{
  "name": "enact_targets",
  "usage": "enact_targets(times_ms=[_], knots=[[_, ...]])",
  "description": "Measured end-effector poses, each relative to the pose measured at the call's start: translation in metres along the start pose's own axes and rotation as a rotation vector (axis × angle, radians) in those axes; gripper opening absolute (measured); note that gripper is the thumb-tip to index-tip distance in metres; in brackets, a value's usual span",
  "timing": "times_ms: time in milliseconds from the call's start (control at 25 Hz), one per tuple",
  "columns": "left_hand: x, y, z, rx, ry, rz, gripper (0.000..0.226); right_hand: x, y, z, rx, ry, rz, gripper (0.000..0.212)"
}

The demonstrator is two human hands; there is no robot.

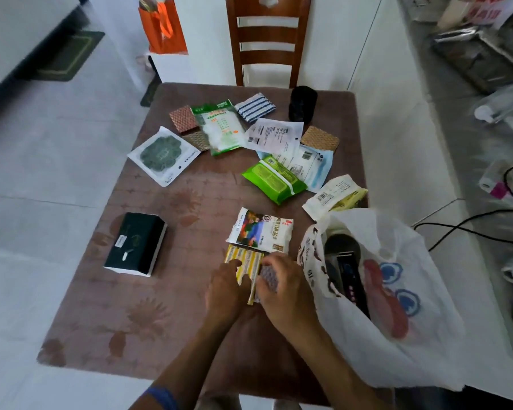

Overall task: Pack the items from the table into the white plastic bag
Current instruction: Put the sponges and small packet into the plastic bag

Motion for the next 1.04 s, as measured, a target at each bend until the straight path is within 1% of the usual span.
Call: enact_targets(times_ms=[80,120,200,240,280,320,360,400,440,480,520,560,600,640,720,800,840,880,960,1040], knots=[[-0.011,0.008,-0.014,-0.156,0.097,-0.043,0.043,0.004,0.04,0.036,0.048,0.209,-0.007,0.056],[-0.015,0.011,-0.016,-0.185,0.121,-0.066,0.048,0.007,0.054,0.056,0.089,0.318,-0.017,0.063],[-0.026,0.025,-0.027,-0.168,0.066,-0.119,0.073,0.015,0.075,0.082,0.145,0.445,-0.008,0.072],[-0.031,0.029,-0.032,-0.116,-0.003,-0.132,0.086,0.017,0.083,0.088,0.153,0.467,0.017,0.077],[-0.036,0.034,-0.036,-0.042,-0.078,-0.133,0.093,0.019,0.087,0.091,0.149,0.488,0.045,0.083],[-0.04,0.037,-0.036,0.067,-0.142,-0.138,0.094,0.02,0.091,0.096,0.125,0.524,0.065,0.09],[-0.043,0.04,-0.034,0.189,-0.196,-0.167,0.091,0.019,0.093,0.102,0.072,0.593,0.075,0.096],[-0.045,0.043,-0.034,0.304,-0.232,-0.207,0.082,0.017,0.094,0.106,-0.007,0.669,0.09,0.099],[-0.046,0.044,-0.037,0.396,-0.285,-0.253,0.068,0.015,0.094,0.105,-0.093,0.707,0.108,0.099],[-0.046,0.044,-0.045,0.491,-0.364,-0.289,0.051,0.011,0.09,0.097,-0.164,0.667,0.133,0.096],[-0.046,0.039,-0.056,0.59,-0.465,-0.309,0.038,0.008,0.082,0.08,-0.198,0.566,0.165,0.091],[-0.045,0.031,-0.064,0.715,-0.562,-0.31,0.029,0.005,0.073,0.06,-0.214,0.438,0.199,0.084],[-0.045,0.023,-0.069,0.831,-0.636,-0.301,0.026,0.004,0.06,0.04,-0.234,0.318,0.23,0.078],[-0.046,0.014,-0.067,0.925,-0.659,-0.297,0.024,0.004,0.047,0.023,-0.269,0.236,0.256,0.071],[-0.05,-0.007,-0.042,1.096,-0.6,-0.342,0.026,0.002,0.014,-0.001,-0.365,0.222,0.31,0.048],[-0.044,-0.03,0.009,1.293,-0.524,-0.444,0.044,-0.006,-0.027,-0.009,-0.483,0.285,0.328,0.025],[-0.038,-0.039,0.039,1.358,-0.465,-0.488,0.051,-0.01,-0.048,-0.01,-0.544,0.301,0.319,0.02],[-0.029,-0.048,0.068,1.393,-0.403,-0.522,0.05,-0.013,-0.068,-0.01,-0.61,0.31,0.298,0.02],[-0.004,-0.057,0.125,1.431,-0.298,-0.584,0.037,-0.018,-0.102,-0.006,-0.74,0.335,0.244,0.03],[0.018,-0.053,0.164,1.408,-0.251,-0.604,0.028,-0.019,-0.128,0.007,-0.817,0.394,0.201,0.038]])
Point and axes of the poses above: each hand's wrist, its own x-axis away from the middle knuckle, its own y-axis out of the palm, z = x × y, the point moved 7 cm from there along -x, towards the middle knuckle, and after that the axes turned 13 degrees about z, right-handed, at the moved point
